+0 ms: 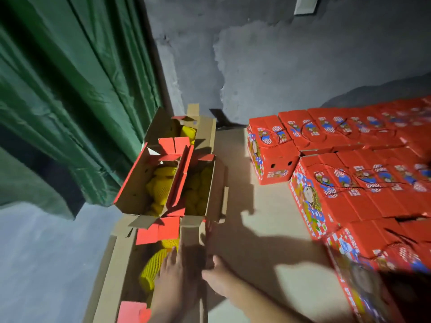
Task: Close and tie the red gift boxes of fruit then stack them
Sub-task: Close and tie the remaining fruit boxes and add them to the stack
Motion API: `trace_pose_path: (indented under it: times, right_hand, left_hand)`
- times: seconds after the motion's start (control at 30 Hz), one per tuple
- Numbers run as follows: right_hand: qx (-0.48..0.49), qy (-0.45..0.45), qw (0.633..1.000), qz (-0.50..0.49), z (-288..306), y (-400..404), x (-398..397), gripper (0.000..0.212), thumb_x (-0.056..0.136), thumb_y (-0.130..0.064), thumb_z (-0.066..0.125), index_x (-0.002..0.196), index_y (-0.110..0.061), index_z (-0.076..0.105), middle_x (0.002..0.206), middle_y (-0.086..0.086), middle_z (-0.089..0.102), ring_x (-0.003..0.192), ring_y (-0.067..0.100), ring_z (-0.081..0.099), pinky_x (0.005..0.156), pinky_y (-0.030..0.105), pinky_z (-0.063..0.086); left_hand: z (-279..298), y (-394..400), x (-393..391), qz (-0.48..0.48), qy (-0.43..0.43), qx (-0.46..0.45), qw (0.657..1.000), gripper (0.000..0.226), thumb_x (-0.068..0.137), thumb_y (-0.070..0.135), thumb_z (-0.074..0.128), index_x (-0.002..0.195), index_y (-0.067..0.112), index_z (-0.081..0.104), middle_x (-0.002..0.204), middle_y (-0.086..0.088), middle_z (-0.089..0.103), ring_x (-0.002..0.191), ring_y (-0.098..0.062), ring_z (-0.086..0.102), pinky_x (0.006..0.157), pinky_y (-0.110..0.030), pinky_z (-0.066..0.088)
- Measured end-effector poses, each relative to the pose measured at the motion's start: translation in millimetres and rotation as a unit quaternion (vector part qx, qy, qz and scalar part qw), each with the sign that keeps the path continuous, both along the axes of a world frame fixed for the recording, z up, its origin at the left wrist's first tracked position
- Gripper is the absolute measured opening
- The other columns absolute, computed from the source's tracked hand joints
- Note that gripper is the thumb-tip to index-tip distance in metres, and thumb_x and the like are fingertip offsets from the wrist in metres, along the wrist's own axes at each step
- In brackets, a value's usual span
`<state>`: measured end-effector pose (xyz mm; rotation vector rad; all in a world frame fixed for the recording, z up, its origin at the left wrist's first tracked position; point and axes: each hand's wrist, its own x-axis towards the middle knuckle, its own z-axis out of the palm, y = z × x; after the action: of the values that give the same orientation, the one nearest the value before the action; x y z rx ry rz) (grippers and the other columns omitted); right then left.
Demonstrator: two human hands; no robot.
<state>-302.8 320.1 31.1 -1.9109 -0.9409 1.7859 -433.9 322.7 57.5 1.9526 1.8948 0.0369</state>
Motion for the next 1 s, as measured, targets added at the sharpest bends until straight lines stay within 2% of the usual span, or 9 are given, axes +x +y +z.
trace_pose_path:
  times: [0.07,0.17,0.3,0.5,0.7,0.77,0.87,0.93,1.0]
  right_hand:
    - [-0.01,-0.016,0.999,-0.046,-9.3,-9.8,-17.0,0.038,0.097,-0.007,0.05,0.135,-0.013,0.049,0.13,0.012,0.06,0.112,0.023,0.057,0.096,0.03,0.044]
    - [-0.018,-0.051,0.991,-0.126,-14.7,-17.1,-29.9,0.037,0.105,-0.013,0.043,0.142,-0.012,0.047,0.144,0.016,0.054,0.134,0.031,0.052,0.113,0.039,0.041]
    - [0.002,-0.073,0.987,-0.14,-13.5,-29.7,-29.8,0.051,0.095,-0.008,0.044,0.144,-0.022,0.05,0.139,0.008,0.06,0.129,0.028,0.057,0.11,0.042,0.046]
    - [0.025,-0.028,0.99,-0.134,17.1,-55.8,-27.1,0.042,0.094,-0.024,0.064,0.134,-0.028,0.055,0.121,0.002,0.068,0.111,0.024,0.065,0.099,0.042,0.055]
    - [0.055,-0.009,0.989,-0.137,49.1,-91.0,-23.9,0.023,0.096,-0.025,0.065,0.116,-0.031,0.056,0.111,-0.003,0.067,0.107,0.02,0.063,0.097,0.04,0.055]
    - [0.057,-0.011,0.988,-0.14,56.1,-107.2,-21.7,0.02,0.093,-0.028,0.068,0.107,-0.034,0.055,0.103,-0.007,0.067,0.101,0.018,0.065,0.092,0.041,0.058]
    - [0.05,-0.014,0.99,-0.132,62.1,-138.8,-15.9,0.032,0.079,-0.032,0.066,0.111,-0.03,0.062,0.103,-0.002,0.073,0.095,0.019,0.069,0.081,0.038,0.061]
    - [0.035,0.0,0.988,-0.148,59.2,-162.5,-11.7,0.036,0.084,-0.024,0.065,0.12,-0.023,0.065,0.104,0.004,0.075,0.092,0.022,0.071,0.07,0.035,0.061]
    - [0.019,0.015,0.985,-0.169,53.0,-186.7,-5.1,0.033,0.09,-0.005,0.063,0.121,-0.017,0.067,0.101,0.01,0.075,0.091,0.026,0.07,0.075,0.043,0.062]
  left_hand:
    - [5.9,-8.9,-8.3,-0.003,0.013,0.011,1.0,0.077,0.085,0.052,0.052,0.155,0.038,0.023,0.133,0.005,0.059,0.122,-0.021,0.056,0.091,-0.038,0.051]
    - [12.7,-15.7,-16.5,-0.012,0.044,0.008,0.999,0.048,0.09,0.041,0.047,0.137,0.036,0.047,0.11,0.007,0.068,0.103,-0.019,0.065,0.082,-0.037,0.057]
    - [7.4,-30.6,-39.9,-0.023,0.11,-0.049,0.992,0.065,0.088,0.03,0.054,0.15,0.027,0.036,0.119,0.001,0.07,0.109,-0.025,0.067,0.084,-0.035,0.054]
    - [3.1,-59.8,-51.7,-0.073,0.081,-0.038,0.993,0.031,0.091,0.041,0.056,0.114,0.023,0.064,0.116,0.002,0.071,0.118,-0.022,0.059,0.104,-0.03,0.037]
    - [2.1,-84.8,-48.8,-0.148,0.141,-0.031,0.979,0.065,0.102,0.051,0.037,0.157,0.017,0.031,0.166,-0.005,0.028,0.155,-0.023,0.017,0.126,-0.043,-0.005]
    - [2.9,-100.0,-45.6,-0.171,0.146,-0.012,0.974,0.072,0.101,0.052,0.036,0.162,0.017,0.02,0.171,-0.006,0.012,0.158,-0.024,0.007,0.125,-0.043,-0.012]
    - [8.5,-128.6,-36.3,-0.199,0.112,0.075,0.971,0.084,0.091,0.06,0.05,0.159,0.014,0.032,0.167,-0.009,0.025,0.155,-0.029,0.021,0.114,-0.034,-0.029]
    - [7.4,-148.9,-35.6,-0.223,0.118,0.027,0.967,0.091,0.093,0.067,0.045,0.163,0.019,0.015,0.17,-0.003,0.014,0.158,-0.023,0.007,0.102,-0.029,-0.039]
    - [6.8,-171.1,-37.4,-0.251,0.116,-0.045,0.96,0.093,0.093,0.074,0.037,0.164,0.02,0.01,0.171,0.0,0.01,0.158,-0.019,0.001,0.112,-0.033,-0.035]
